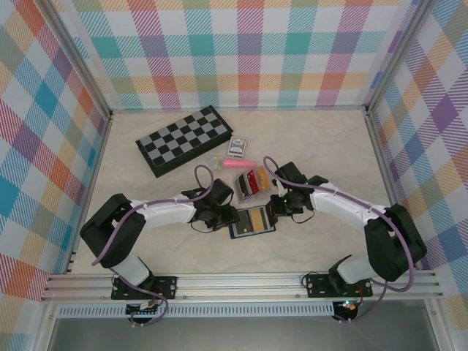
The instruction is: Put the credit cards into the card holder
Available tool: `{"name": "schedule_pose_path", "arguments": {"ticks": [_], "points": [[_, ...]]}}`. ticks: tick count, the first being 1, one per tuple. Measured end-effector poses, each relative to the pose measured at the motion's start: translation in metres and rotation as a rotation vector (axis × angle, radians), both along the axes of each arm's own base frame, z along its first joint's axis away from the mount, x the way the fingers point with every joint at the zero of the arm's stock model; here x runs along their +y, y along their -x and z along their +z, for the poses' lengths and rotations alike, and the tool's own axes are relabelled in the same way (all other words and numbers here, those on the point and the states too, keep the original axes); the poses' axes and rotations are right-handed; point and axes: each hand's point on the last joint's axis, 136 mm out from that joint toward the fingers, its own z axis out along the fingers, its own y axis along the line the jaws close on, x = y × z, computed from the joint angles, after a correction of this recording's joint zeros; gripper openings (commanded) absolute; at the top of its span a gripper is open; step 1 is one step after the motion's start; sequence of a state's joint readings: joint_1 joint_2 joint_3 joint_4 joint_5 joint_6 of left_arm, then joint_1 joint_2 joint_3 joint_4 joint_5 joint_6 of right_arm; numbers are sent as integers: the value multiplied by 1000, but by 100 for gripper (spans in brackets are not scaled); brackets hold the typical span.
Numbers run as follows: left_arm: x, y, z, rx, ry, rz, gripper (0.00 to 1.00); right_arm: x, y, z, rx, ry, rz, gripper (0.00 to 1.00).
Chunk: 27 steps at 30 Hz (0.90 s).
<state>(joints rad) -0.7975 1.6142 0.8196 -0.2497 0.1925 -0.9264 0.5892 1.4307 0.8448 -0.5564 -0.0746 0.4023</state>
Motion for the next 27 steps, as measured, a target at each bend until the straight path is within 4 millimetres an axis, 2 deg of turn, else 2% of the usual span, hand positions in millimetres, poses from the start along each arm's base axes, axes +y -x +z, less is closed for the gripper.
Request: {"name": "schedule_pose_path", "arguments": {"ticks": [6, 14, 21, 27], "points": [[2, 1, -4, 9, -11, 0, 28, 1, -1, -2, -6, -7, -5, 1], [4, 2, -6, 13, -23, 3, 24, 12, 0, 2, 3, -87, -28, 1], [4, 2, -6, 13, -25, 4, 23, 18, 3, 23, -15, -161, -36, 3], [3, 1, -6, 10, -22, 3, 23, 33, 10, 38, 13, -267, -16, 4]]}}
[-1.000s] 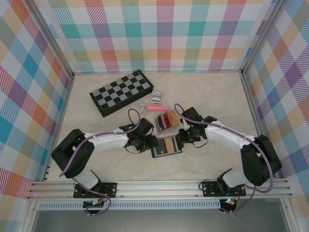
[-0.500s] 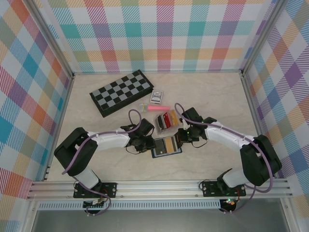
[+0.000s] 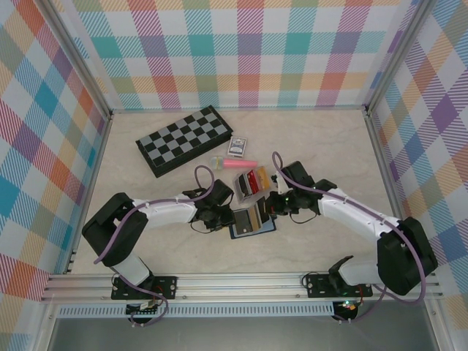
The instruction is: Put the credit cards into the card holder
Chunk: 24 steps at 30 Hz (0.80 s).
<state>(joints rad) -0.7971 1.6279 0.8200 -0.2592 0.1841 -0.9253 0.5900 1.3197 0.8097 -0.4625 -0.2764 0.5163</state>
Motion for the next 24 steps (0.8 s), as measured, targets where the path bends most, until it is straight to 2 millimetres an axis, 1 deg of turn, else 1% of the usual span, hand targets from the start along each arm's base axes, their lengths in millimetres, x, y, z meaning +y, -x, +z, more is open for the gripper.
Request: {"name": "schedule_pose_path", "arguments": {"ticks": [3, 4, 7, 9, 11, 13, 16, 19, 24], "points": [[0, -1, 1, -4, 0, 1, 24, 9, 2, 0, 22, -37, 8, 4], [0, -1, 2, -7, 1, 0, 27, 13, 3, -1, 30, -43, 15, 3], [-1, -3, 6, -35, 3, 4, 30, 20, 5, -8, 57, -52, 24, 3], [5, -3, 12, -64, -7, 19, 35, 23, 5, -13, 72, -50, 24, 3], [14, -3, 20, -97, -13, 45, 44, 24, 5, -17, 82, -44, 26, 3], [19, -4, 27, -125, -7, 66, 50, 24, 6, -18, 86, -42, 26, 2], [21, -4, 33, -153, 14, 73, 57, 23, 5, -19, 80, -36, 22, 1], [16, -5, 34, -161, 36, 63, 59, 19, 0, -16, 66, -46, 9, 2], [1, -8, 32, -154, 86, 25, 59, 17, -7, -14, 55, -92, -7, 1]]}}
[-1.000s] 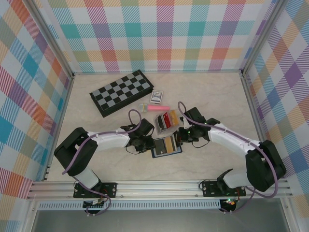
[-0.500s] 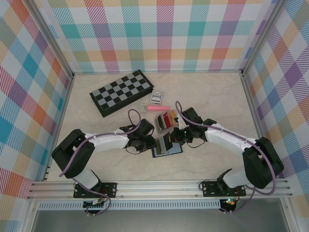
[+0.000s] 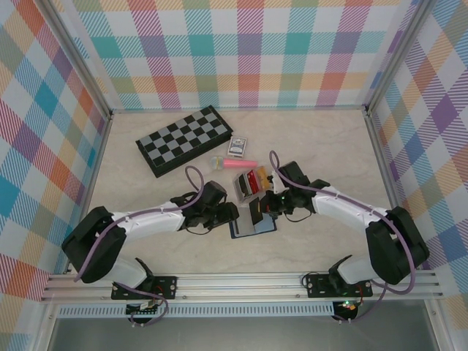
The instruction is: Put the credit cards into the card holder
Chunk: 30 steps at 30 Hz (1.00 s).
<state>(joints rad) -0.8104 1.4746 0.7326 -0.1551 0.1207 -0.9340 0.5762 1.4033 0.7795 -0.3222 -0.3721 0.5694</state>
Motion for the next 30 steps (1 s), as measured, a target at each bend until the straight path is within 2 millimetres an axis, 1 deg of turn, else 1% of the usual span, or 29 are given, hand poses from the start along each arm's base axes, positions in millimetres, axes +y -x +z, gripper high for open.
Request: {"name": "schedule_pose_path", "arguments": {"ticks": [4, 8, 11, 14, 17, 22, 30], "points": [[-8, -2, -8, 18, 5, -25, 56, 0, 3, -7, 3, -12, 3, 1], [-9, 2, -19, 48, -10, -36, 52, 0, 6, -16, 24, -18, -2, 1], [-8, 3, -24, 61, -24, -42, 46, -1, 7, -21, 32, -16, -9, 1], [-10, 2, -26, 62, -32, -53, 36, -3, 6, -25, 39, -15, -19, 1], [-8, 2, -28, 69, -50, -58, 32, -7, 5, -28, 50, -21, -44, 1], [-7, 3, -29, 73, -62, -55, 31, -10, 4, -29, 65, -33, -64, 1], [-7, 2, -29, 78, -68, -55, 31, -3, 8, -34, 103, -102, -77, 1]]}}
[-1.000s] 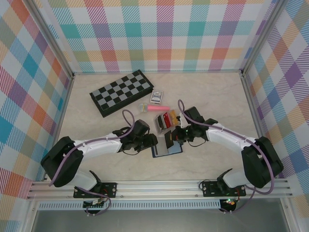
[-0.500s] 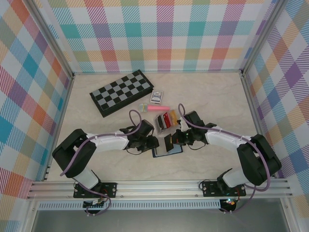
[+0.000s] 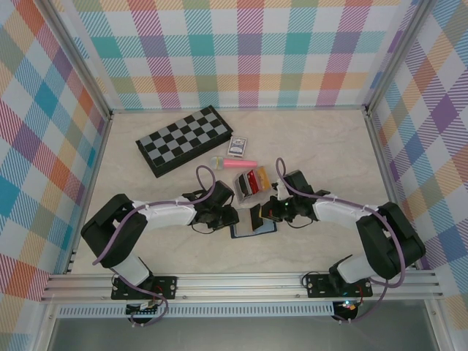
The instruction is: Put the credit cards into the card holder
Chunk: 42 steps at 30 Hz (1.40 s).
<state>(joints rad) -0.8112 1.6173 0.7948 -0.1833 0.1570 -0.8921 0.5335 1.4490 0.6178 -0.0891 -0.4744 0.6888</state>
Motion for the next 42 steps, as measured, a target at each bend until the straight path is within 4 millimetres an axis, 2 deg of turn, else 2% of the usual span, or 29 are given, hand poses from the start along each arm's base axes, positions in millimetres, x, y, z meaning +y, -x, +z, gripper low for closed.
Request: {"name": "schedule_pose_path", "arguments": {"ticks": [9, 14, 23, 33, 42], "points": [[0, 0, 0, 6, -7, 0, 29, -1, 1, -2, 6, -11, -12, 1], [0, 0, 0, 6, -7, 0, 28, -7, 3, 7, -12, 9, -18, 1], [-3, -1, 0, 9, -2, -3, 28, -3, 2, 12, -13, -17, -15, 1], [-5, -2, 0, 5, 4, -6, 28, -5, 7, -4, 28, -10, -26, 1], [-6, -2, 0, 3, 6, -8, 27, -7, 5, 10, -14, -15, -40, 1]]}}
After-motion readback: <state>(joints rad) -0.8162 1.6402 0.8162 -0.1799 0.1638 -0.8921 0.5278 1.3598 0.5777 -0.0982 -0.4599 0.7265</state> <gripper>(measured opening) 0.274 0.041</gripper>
